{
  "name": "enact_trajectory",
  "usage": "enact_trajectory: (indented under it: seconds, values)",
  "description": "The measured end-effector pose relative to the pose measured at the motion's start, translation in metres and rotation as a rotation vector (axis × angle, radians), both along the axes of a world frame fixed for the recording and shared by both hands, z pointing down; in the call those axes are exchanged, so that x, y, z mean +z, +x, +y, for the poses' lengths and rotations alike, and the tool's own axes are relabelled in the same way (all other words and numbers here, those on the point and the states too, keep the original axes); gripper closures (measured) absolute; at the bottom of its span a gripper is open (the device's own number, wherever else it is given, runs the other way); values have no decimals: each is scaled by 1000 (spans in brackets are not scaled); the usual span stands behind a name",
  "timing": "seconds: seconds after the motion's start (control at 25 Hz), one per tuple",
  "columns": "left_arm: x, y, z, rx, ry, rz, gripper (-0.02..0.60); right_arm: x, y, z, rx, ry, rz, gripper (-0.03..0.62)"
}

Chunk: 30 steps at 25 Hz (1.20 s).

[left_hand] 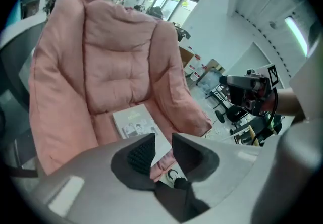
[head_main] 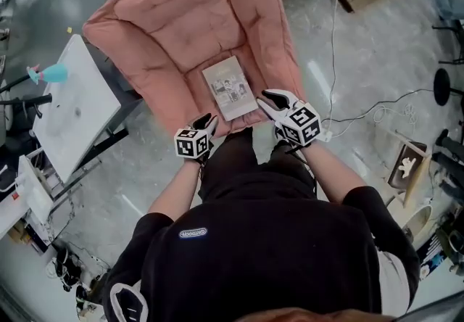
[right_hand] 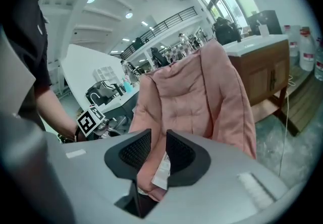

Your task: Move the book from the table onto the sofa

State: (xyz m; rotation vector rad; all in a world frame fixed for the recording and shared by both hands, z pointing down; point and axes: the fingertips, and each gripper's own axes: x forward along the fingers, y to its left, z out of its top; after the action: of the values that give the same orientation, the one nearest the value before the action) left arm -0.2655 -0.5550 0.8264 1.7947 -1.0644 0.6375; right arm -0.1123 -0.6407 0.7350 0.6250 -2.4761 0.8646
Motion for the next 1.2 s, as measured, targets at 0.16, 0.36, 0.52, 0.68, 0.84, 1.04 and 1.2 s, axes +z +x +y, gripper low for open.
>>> enact_trajectory:
  seconds: [0.16, 0.36, 0.52, 0.68, 0.84, 1.04, 1.2]
  values:
    - [-56, 30, -2, 78, 100, -58, 466, -58, 38, 13, 27, 65, -45, 479]
    - [-118, 63, 1, 285, 262, -213, 474, -109, 93, 27, 62, 140, -78, 516]
    - [-160, 79, 13, 268, 335, -266, 509, -143, 146, 46, 122, 183, -123, 540]
    - [-187, 96, 10, 181, 389, -309, 531, -183, 178, 43, 157, 253, -201, 560]
    - [-224, 121, 24, 120, 446, -336, 569, -224, 199, 46, 134, 319, -281, 563]
    - [-258, 122, 61, 46, 528, -437, 572, -245, 209, 64, 60, 331, -346, 563]
    - [-279, 116, 108, -53, 533, -501, 571, -236, 195, 74, -24, 272, -366, 563]
